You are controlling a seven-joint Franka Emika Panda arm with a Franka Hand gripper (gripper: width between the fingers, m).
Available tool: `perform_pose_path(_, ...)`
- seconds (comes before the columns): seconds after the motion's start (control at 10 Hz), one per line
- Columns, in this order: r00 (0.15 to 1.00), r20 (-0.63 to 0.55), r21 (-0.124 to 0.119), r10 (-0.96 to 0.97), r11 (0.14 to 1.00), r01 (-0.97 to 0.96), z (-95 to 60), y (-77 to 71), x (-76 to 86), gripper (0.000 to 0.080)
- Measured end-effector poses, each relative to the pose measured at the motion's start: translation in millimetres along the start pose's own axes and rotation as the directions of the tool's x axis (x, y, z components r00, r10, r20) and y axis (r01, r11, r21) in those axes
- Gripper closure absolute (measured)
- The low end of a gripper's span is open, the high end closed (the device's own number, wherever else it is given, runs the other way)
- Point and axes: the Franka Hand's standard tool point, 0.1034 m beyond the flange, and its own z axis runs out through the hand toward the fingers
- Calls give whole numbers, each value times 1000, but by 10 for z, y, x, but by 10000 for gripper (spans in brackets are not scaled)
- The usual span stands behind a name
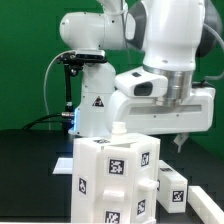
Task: Assemble cabinet
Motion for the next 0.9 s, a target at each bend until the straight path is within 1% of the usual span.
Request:
perform_pose_path(0.1,1000,2,-1,-5,1000,5,68,-53,13,151)
perform_pose_path(0.4,1000,0,-2,-12,1000,12,234,-85,35,151)
perform_pose_path(0.7,1000,6,-3,-17,1000,17,273,-86,22,151)
perform_pose_path(0.9,1000,6,-2,-17,1000,17,274,-59,18,151)
